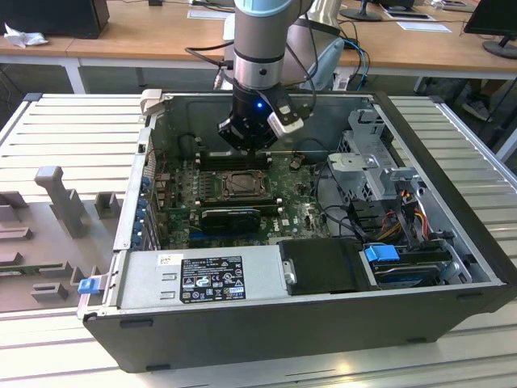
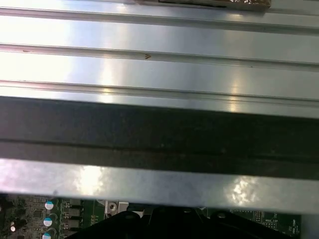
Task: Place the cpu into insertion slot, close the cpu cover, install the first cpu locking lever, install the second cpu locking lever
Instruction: 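Install the first cpu locking lever, then install the second cpu locking lever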
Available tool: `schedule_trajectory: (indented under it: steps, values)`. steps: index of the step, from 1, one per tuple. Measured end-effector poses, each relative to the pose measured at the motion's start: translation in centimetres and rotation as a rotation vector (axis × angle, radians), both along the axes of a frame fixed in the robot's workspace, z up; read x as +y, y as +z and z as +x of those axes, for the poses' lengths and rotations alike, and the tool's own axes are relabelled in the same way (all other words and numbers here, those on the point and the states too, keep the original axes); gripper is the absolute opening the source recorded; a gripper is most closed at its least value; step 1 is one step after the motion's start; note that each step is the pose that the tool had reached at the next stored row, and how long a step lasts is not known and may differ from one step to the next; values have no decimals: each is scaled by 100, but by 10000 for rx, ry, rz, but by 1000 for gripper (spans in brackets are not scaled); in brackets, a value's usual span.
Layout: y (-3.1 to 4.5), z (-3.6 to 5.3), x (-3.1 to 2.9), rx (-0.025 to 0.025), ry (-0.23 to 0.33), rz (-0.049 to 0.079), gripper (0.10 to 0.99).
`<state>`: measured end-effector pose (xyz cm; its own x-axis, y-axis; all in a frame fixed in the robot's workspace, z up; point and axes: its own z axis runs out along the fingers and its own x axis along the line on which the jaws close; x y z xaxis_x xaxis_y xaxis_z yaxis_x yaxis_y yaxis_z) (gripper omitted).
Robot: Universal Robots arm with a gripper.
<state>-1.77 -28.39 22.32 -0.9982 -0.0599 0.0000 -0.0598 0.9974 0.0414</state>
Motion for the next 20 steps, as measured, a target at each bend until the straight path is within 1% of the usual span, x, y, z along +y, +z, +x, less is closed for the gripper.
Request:
schedule_trajectory:
  steps: [6,11,18,20]
  values:
    - [0,0,-17,0,-1,0,106]
    - [0,0,-55,0,0,-1,106]
    - [0,0,-129,0,0,0,106]
    - [19,0,-135,0,-1,0,106]
